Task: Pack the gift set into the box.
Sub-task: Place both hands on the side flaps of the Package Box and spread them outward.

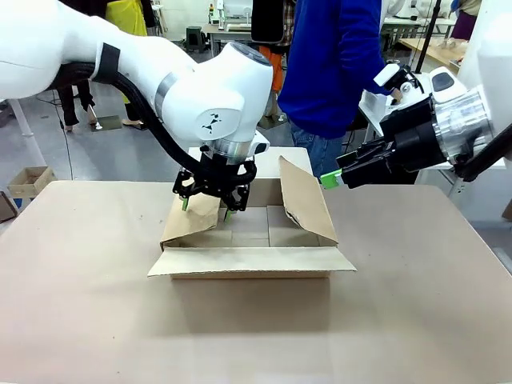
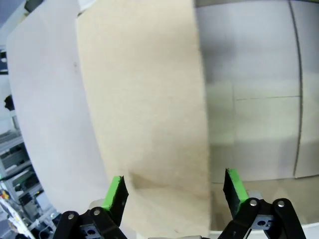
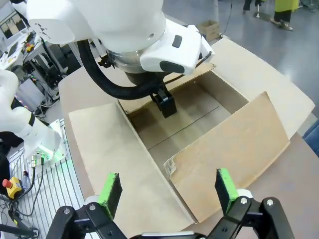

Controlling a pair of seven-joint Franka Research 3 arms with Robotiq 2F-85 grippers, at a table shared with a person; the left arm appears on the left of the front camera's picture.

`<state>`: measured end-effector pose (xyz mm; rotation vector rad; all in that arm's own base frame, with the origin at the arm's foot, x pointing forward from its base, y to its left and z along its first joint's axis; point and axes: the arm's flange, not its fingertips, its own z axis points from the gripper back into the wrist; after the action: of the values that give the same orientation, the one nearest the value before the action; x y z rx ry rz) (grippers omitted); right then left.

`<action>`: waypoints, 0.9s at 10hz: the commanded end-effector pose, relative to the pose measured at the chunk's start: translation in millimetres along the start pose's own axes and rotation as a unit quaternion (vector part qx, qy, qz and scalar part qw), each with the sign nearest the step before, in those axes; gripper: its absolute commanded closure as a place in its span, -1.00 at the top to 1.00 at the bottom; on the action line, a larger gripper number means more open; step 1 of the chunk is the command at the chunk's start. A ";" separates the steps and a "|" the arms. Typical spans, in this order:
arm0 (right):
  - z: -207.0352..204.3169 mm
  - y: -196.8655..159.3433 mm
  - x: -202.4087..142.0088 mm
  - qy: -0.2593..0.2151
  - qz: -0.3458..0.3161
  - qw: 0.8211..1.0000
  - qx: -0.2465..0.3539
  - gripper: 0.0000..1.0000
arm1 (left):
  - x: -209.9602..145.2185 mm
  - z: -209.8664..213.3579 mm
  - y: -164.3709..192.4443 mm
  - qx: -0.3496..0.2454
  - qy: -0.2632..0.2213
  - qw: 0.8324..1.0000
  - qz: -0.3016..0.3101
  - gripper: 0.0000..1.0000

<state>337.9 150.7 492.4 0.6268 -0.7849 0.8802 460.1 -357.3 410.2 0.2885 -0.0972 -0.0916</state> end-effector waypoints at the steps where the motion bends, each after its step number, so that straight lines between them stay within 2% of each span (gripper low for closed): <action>1: 1.3 0.1 0.9 0.005 -0.003 1.000 -0.002 1.00 | -3.7 12.5 23.6 0.036 -0.013 0.998 0.041 1.00; 3: 1.3 0.1 0.9 0.005 -0.003 1.000 -0.002 1.00 | -14.0 20.7 36.4 0.026 -0.023 0.999 0.034 1.00; 5: 1.3 0.1 0.9 0.005 -0.003 1.000 -0.002 1.00 | -25.3 30.8 57.3 0.014 -0.041 0.998 0.053 1.00; 8: 1.3 0.1 0.9 0.005 -0.003 1.000 -0.002 1.00 | -33.1 25.6 122.1 -0.037 -0.032 0.995 0.086 1.00; 9: 1.3 0.1 0.9 0.005 -0.003 1.000 -0.002 1.00 | -33.7 22.3 142.7 -0.066 -0.030 0.994 0.080 1.00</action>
<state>338.0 150.5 492.4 0.6268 -0.7850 0.8797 443.2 -248.8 473.1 0.2207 -0.1821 0.0748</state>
